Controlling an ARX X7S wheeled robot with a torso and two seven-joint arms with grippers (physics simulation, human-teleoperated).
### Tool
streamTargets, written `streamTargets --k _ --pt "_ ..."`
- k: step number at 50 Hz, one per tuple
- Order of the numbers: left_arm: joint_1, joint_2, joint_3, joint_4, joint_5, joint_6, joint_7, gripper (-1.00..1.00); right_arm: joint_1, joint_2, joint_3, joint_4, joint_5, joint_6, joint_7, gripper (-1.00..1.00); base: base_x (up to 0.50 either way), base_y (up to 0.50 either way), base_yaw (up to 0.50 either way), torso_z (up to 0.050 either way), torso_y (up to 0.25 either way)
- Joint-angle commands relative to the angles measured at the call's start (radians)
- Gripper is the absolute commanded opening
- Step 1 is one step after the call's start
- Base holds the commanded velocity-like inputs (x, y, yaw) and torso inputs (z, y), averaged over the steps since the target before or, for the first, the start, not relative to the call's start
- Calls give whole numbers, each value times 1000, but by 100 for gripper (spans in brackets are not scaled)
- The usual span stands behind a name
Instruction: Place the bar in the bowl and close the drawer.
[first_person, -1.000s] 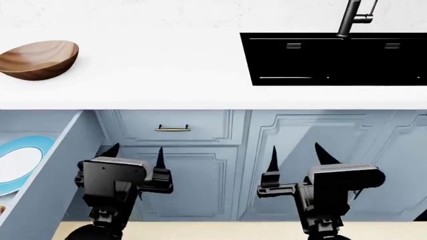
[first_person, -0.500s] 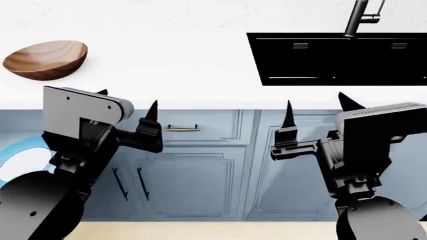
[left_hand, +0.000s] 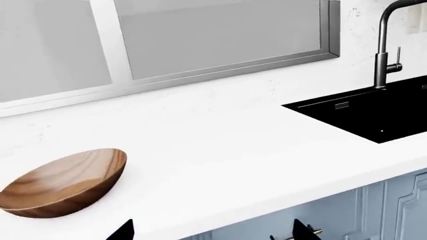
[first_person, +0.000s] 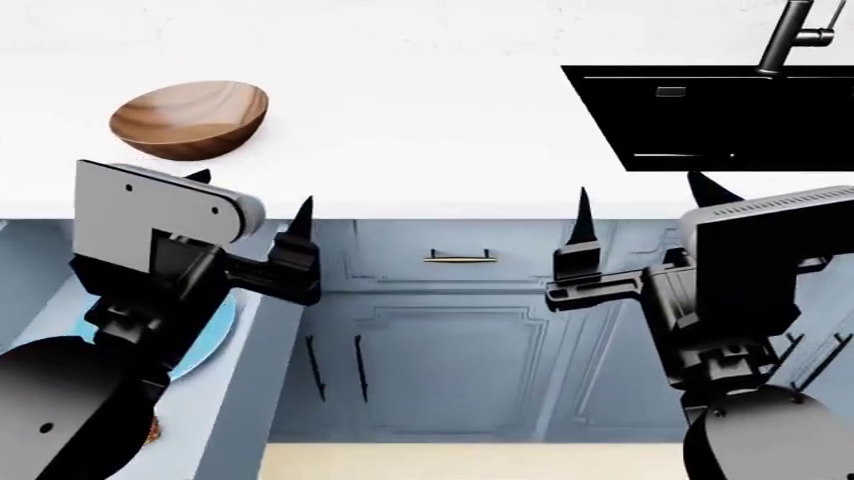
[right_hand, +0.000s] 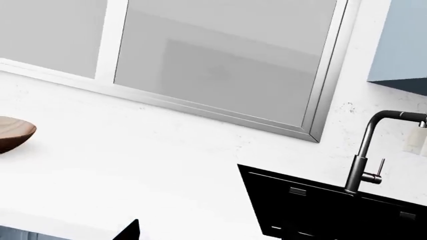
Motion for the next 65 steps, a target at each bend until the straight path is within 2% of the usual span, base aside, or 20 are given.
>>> streamTargets --k 1,48,59,65 --pt "23 -14 -19 15 -14 9 6 100 6 2 -22 -12 -1 11 14 100 0 500 0 0 0" --pt "32 -37 15 -23 -26 52 -20 100 -3 4 13 -20 22 15 30 100 0 500 0 0 0" --pt "-12 -40 -3 -15 -42 23 -27 100 76 -15 77 -52 62 141 10 100 0 4 0 0 0" --pt "-19 -40 2 -18 -45 24 -32 100 88 -18 94 -53 73 154 4 100 318 0 0 0 0"
